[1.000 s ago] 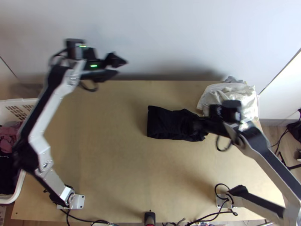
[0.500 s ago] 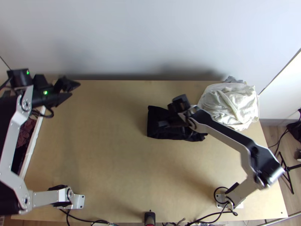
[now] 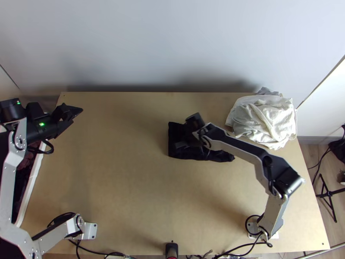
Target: Fold the t-shirt
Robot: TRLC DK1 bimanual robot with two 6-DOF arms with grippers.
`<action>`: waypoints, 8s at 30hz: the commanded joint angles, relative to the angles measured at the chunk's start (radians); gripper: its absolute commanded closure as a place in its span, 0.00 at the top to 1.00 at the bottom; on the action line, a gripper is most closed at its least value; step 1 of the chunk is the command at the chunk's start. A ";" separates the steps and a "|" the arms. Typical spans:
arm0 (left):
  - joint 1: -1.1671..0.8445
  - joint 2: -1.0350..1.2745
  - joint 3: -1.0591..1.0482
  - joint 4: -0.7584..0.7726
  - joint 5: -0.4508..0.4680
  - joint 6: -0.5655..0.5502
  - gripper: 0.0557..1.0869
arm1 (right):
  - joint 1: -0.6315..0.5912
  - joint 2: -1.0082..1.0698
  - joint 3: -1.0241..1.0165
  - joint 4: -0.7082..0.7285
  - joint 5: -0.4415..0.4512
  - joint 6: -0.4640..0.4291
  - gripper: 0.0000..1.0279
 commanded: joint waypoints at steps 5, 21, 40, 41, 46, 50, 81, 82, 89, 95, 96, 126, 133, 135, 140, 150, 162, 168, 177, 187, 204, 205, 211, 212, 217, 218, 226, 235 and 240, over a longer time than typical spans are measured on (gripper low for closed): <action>0.035 -0.066 0.030 -0.051 -0.012 -0.004 0.95 | 0.091 0.165 0.187 -0.261 0.155 -0.067 0.03; 0.033 -0.100 0.033 -0.100 -0.010 -0.012 0.95 | -0.029 -0.302 0.221 -0.302 0.066 -0.046 0.03; 0.012 -0.104 0.023 -0.119 -0.016 -0.031 0.95 | -0.221 -0.340 -0.092 -0.261 0.028 -0.112 0.03; 0.013 -0.103 0.021 -0.119 -0.016 -0.031 0.95 | -0.225 -0.340 -0.096 -0.261 0.028 -0.113 0.03; 0.019 -0.103 0.018 -0.119 -0.016 -0.031 0.95 | -0.241 -0.342 -0.106 -0.313 0.026 -0.136 0.03; 0.021 -0.100 0.020 -0.119 -0.018 -0.031 0.95 | -0.239 -0.355 -0.141 -0.315 0.026 -0.145 0.03; 0.033 -0.152 0.052 -0.170 -0.056 -0.051 0.95 | -0.319 -0.090 -0.139 -0.367 0.040 -0.276 0.03; 0.036 -0.158 0.052 -0.173 -0.056 -0.051 0.95 | -0.310 -0.089 -0.139 -0.379 0.040 -0.268 0.03; 0.045 -0.192 0.047 -0.191 -0.056 -0.049 0.95 | -0.261 -0.194 -0.139 -0.422 0.039 -0.242 0.03; 0.053 -0.213 0.046 -0.205 -0.055 -0.043 0.95 | -0.265 -0.414 -0.109 -0.407 0.039 -0.213 0.10; 0.053 -0.218 0.044 -0.206 -0.055 -0.043 0.95 | -0.265 -0.443 -0.113 -0.396 0.037 -0.199 0.14; 0.107 -0.377 -0.063 -0.240 -0.046 0.029 0.95 | 0.108 -0.773 -0.437 -0.448 0.122 0.088 0.96; 0.131 -0.377 -0.043 -0.248 -0.047 0.069 0.95 | 0.247 -0.688 -0.429 -0.496 0.427 -0.151 0.96; 0.131 -0.377 -0.046 -0.254 -0.046 0.069 0.95 | 0.253 -0.665 -0.402 -0.529 0.454 -0.187 0.95; 0.131 -0.382 -0.054 -0.258 -0.046 0.078 0.95 | 0.356 -0.648 -0.402 -0.512 0.645 -0.363 0.95; 0.137 -0.400 -0.079 -0.262 -0.046 0.098 0.95 | 0.419 -0.527 -0.475 -0.232 0.787 -0.638 0.95; 0.164 -0.422 -0.083 -0.274 -0.042 0.138 0.95 | 0.359 -0.420 -0.543 0.009 0.800 -0.800 0.95; 0.164 -0.422 -0.080 -0.271 -0.029 0.144 0.95 | 0.284 -0.365 -0.567 0.156 0.800 -0.914 0.95; 0.164 -0.422 -0.075 -0.266 -0.026 0.150 0.95 | 0.238 -0.302 -0.581 0.317 0.800 -1.032 0.95; 0.164 -0.419 -0.074 -0.260 -0.016 0.150 0.95 | 0.192 -0.233 -0.569 0.512 0.800 -1.168 0.93; 0.164 -0.399 -0.049 -0.318 0.008 0.200 0.95 | 0.144 -0.334 -0.635 0.692 0.775 -1.397 0.04; 0.164 -0.397 -0.051 -0.318 0.008 0.204 0.95 | 0.144 -0.354 -0.623 0.690 0.775 -1.397 0.04; 0.164 -0.390 -0.066 -0.311 0.008 0.206 0.95 | 0.163 -0.440 -0.520 0.686 0.773 -1.392 0.04; 0.164 -0.387 -0.069 -0.309 0.008 0.206 0.95 | 0.163 -0.449 -0.497 0.684 0.773 -1.389 0.04; 0.164 -0.380 -0.088 -0.300 0.010 0.204 0.95 | 0.163 -0.460 -0.383 0.684 0.775 -1.346 0.04; 0.164 -0.380 -0.091 -0.298 0.010 0.204 0.95 | 0.161 -0.464 -0.368 0.686 0.775 -1.336 0.04; 0.167 -0.380 -0.111 -0.295 0.008 0.216 0.95 | 0.143 -0.472 -0.279 0.684 0.781 -1.262 0.04; 0.171 -0.356 -0.111 -0.281 0.010 0.216 0.95 | 0.017 -0.412 0.013 0.515 0.798 -1.027 0.04; 0.185 -0.345 -0.097 -0.280 0.008 0.218 0.95 | -0.070 -0.371 0.204 0.321 0.796 -0.806 0.04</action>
